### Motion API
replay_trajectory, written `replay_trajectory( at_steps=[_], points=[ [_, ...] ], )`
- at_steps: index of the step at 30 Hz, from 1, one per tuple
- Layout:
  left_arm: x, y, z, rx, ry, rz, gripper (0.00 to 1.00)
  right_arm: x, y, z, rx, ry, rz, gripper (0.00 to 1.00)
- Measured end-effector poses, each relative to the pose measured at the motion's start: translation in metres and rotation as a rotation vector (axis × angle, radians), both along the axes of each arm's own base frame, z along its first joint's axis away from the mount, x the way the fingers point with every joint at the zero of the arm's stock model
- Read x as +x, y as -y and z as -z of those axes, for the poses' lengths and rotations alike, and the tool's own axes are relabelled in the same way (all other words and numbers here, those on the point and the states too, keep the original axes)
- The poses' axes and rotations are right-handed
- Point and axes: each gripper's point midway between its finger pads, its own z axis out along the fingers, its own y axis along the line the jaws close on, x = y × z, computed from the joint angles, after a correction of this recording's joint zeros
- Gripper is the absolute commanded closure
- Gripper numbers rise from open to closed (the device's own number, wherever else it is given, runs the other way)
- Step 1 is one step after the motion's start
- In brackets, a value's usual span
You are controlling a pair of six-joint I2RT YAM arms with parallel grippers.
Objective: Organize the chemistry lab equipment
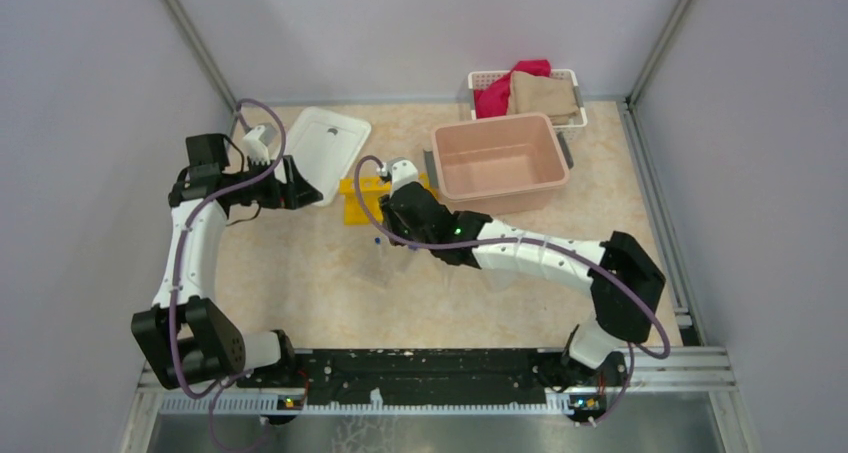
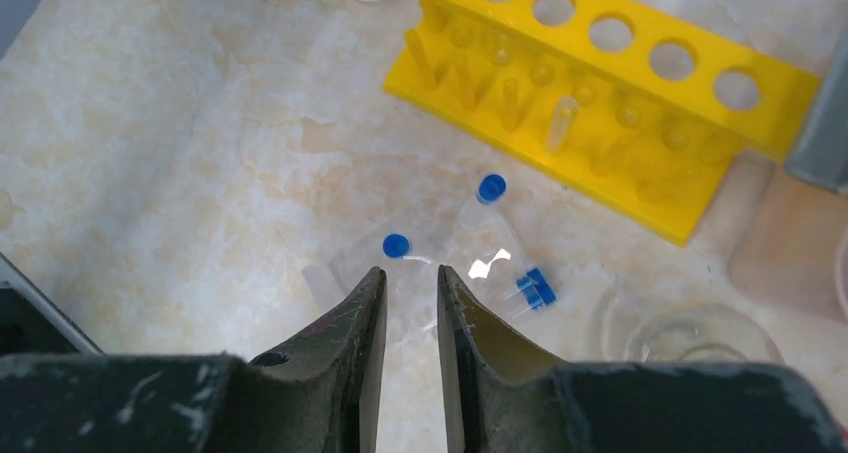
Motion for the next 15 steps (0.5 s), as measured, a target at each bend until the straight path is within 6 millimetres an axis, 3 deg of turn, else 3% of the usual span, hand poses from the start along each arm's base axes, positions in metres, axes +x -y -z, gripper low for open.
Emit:
replay_trajectory(
  at_steps=[5, 10, 15],
  points=[
    [-0.001, 0.000, -0.002, 0.000, 0.007, -0.001, 0.01, -0.011, 0.025, 0.001, -0.042, -0.113, 0.071, 0.81],
    [-0.001, 0.000, -0.004, -0.004, 0.011, 0.001, 0.01, -0.025, 0.044, 0.036, -0.108, -0.268, 0.127, 0.82],
    [-0.003, 0.000, -0.003, -0.006, 0.004, 0.001, 0.01, -0.026, 0.048, 0.080, -0.170, -0.376, 0.166, 0.79]
  ],
)
